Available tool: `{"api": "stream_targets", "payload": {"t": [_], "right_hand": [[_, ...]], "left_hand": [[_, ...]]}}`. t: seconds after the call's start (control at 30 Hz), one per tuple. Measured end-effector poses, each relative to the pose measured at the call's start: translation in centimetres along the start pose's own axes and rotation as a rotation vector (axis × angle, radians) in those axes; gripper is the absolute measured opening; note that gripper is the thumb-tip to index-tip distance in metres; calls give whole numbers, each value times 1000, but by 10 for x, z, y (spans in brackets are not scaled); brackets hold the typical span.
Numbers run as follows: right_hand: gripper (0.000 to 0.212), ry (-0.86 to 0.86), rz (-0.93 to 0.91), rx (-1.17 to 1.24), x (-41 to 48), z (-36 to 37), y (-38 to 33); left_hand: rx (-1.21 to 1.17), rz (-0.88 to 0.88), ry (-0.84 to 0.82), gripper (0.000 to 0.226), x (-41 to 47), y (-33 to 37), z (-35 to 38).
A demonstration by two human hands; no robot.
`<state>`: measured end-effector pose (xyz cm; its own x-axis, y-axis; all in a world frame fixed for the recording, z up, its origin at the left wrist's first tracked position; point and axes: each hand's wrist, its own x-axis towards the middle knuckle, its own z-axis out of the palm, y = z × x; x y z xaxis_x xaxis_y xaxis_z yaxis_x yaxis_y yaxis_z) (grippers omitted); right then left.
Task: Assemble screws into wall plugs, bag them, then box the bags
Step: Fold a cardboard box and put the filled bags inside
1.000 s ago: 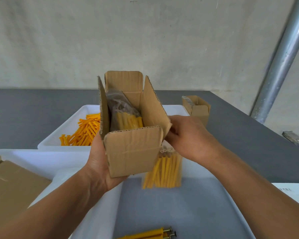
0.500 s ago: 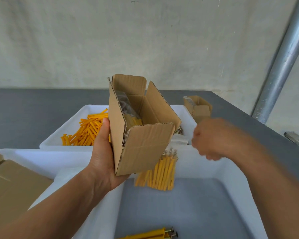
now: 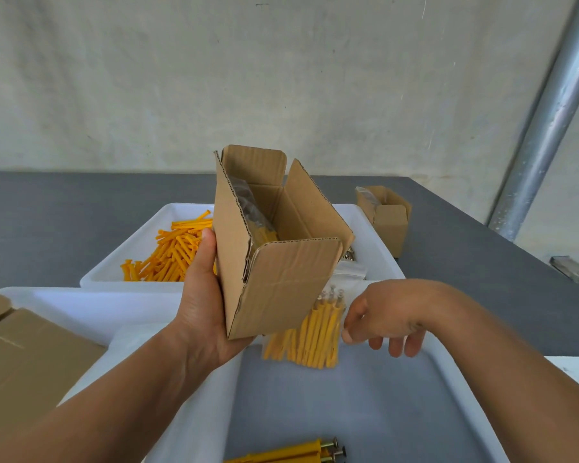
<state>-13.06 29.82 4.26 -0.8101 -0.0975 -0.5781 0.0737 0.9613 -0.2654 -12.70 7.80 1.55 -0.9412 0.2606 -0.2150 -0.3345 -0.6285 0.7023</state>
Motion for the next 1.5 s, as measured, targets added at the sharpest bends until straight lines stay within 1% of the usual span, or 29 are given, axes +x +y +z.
{"api": "stream_targets", "payload": {"t": [0.1, 0.27, 0.47, 0.57, 0.6, 0.67, 0.77, 0.8, 0.87, 0.93, 1.03, 1.13, 1.17, 1.23, 1.33, 1.4, 1.5], "right_hand": [[37, 37, -53, 131, 5, 0, 1], [11, 118, -107, 250, 9, 2, 2], [14, 169, -143, 286, 8, 0, 1], [4, 167, -170, 296, 1, -6, 4], [7, 177, -195, 301, -2, -9, 6], [21, 220, -269, 340, -6, -14, 9], [24, 256, -362, 492, -11, -21, 10], [29, 255, -376, 520, -12, -23, 10], [45, 247, -392, 526, -11, -25, 10], [52, 232, -399, 508, -10, -25, 11], [49, 214, -402, 484, -10, -24, 13], [31, 183, -395, 525, -13, -24, 14], [28, 162, -387, 525, -14, -24, 13], [30, 98, -354, 463, -12, -19, 11], [44, -8, -270, 335, -1, -9, 7], [47, -18, -225, 288, 3, -6, 5], [44, 2, -199, 288, 1, -7, 4]], "left_hand": [[-8, -12, -8, 73, -1, 0, 1], [-18, -22, -23, 75, 0, 1, 0], [-19, -17, -19, 75, 1, 1, -1], [-21, -12, -29, 73, 1, 0, -1], [-20, -12, -31, 73, 1, 0, -1], [-16, -14, -35, 73, 1, 0, -1], [-18, -18, -37, 74, 1, 0, -1], [-22, -19, -32, 74, 1, 0, -1], [-19, -17, -26, 74, 2, 0, -1], [-15, -14, -25, 74, 2, 0, -1], [-14, -7, -26, 72, 2, 0, -4], [-3, 5, -24, 71, 4, 0, -5], [-3, 6, -22, 71, 4, 0, -5], [-7, 7, -20, 71, 5, -1, -5], [-5, 4, -20, 71, 5, -1, -6], [-11, -1, -18, 72, 6, -1, -7], [-14, -7, -17, 71, 5, -1, -6]]}}
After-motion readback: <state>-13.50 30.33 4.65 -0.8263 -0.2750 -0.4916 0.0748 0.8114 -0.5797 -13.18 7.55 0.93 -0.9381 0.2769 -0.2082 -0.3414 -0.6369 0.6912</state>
